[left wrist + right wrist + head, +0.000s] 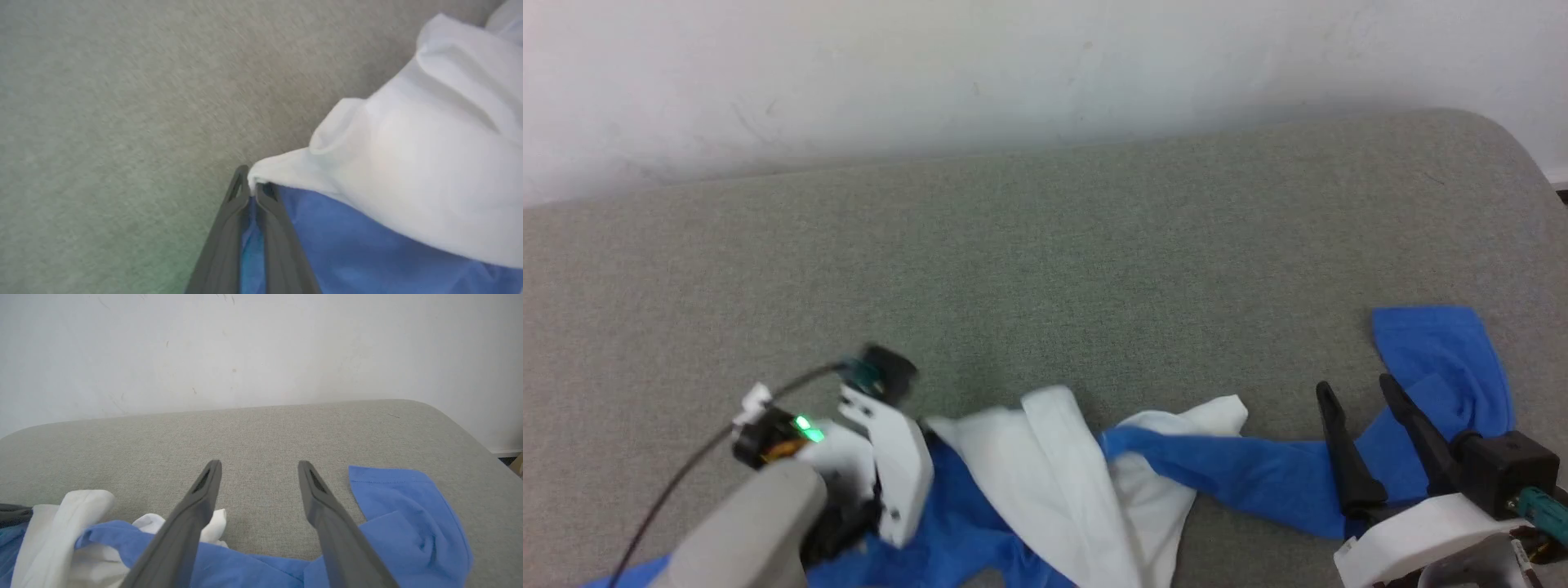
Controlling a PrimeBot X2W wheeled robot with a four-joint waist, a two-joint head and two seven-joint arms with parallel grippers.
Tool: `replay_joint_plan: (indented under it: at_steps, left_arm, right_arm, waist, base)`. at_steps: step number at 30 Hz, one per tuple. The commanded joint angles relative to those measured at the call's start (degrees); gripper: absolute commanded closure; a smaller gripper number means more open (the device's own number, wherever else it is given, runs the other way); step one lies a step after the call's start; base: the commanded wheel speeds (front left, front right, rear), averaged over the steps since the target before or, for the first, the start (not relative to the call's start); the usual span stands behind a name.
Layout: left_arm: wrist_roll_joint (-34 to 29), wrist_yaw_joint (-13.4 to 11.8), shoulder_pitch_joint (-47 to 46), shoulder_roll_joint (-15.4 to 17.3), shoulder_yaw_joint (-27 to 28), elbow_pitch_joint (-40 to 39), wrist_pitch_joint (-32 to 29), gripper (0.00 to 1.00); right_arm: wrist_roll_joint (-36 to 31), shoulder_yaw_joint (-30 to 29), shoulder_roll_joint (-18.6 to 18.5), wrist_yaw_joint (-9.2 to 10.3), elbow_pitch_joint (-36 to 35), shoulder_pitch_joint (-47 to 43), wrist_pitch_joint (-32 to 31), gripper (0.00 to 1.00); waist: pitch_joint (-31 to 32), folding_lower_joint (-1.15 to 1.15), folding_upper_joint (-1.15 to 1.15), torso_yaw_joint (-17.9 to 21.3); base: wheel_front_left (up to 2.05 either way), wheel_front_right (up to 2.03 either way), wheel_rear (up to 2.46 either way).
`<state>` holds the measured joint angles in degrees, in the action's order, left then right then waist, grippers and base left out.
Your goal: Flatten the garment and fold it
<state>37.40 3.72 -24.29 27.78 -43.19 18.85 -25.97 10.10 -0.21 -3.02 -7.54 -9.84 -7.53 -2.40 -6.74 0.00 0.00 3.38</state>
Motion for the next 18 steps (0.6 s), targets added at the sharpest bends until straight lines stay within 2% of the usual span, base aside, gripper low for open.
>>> replay_joint_plan:
  at_steps: [1,5,8,12,14,15,16,17,18]
  left_arm:
    - [-0.3,-2.0,-2.1,0.0,1.8,1.4,2.1,1.00]
    - [1.3,-7.1,-4.6,-2.0,8.3,4.5,10.3,1.00]
    - [2.6,-10.0,-5.9,-3.8,12.5,8.7,16.5,1.00]
    - [3.7,-11.0,-7.3,-5.6,14.7,16.5,20.8,1.00]
    - [4.3,-10.2,-7.8,-6.5,15.0,20.2,21.8,1.00]
    - [4.7,-9.5,-7.8,-6.9,15.0,21.9,21.9,0.80]
    - [5.2,-8.8,-7.9,-7.4,15.0,23.4,21.9,0.25]
    - [5.7,-8.1,-7.9,-7.9,15.1,24.6,22.1,0.00]
    - [6.2,-7.7,-7.9,-8.4,15.4,25.4,22.7,0.00]
  right_arm:
    - [0.3,-0.1,0.1,0.05,0.0,0.6,0.4,0.00]
    - [0.4,0.0,0.1,0.05,0.0,0.8,0.5,0.00]
    - [0.6,0.3,0.1,0.05,0.2,1.4,0.7,0.00]
    - [0.7,0.9,0.1,0.05,0.5,2.2,0.9,0.00]
    - [0.7,1.0,0.1,0.05,0.7,2.5,1.0,0.00]
    - [0.7,1.1,0.1,0.05,0.9,2.6,1.1,0.00]
    - [0.6,1.1,0.1,0.05,1.0,2.7,1.1,0.00]
    - [0.6,1.1,0.1,0.05,1.1,2.7,1.2,0.00]
    - [0.6,1.0,0.1,0.05,1.1,2.6,1.3,0.00]
  waist:
    - [-0.1,0.00,0.00,0.0]
    - [-0.7,0.00,0.00,0.3]
    - [-1.3,0.00,0.00,0.8]
    - [-2.1,0.00,0.00,1.7]
    - [-2.4,0.00,0.00,2.1]
    - [-2.5,0.00,0.00,2.3]
    - [-2.5,0.00,0.00,2.5]
    - [-2.4,0.00,0.00,2.6]
    - [-2.2,0.00,0.00,2.7]
  base:
    - [0.00,0.00,0.00]
    - [0.00,0.00,0.00]
    - [0.00,0.00,0.00]
    - [0.00,0.00,0.00]
    - [0.00,0.00,0.00]
    - [0.00,0.00,0.00]
    - [0.00,0.00,0.00]
    - [0.00,0.00,0.00]
    - [0.00,0.00,0.00]
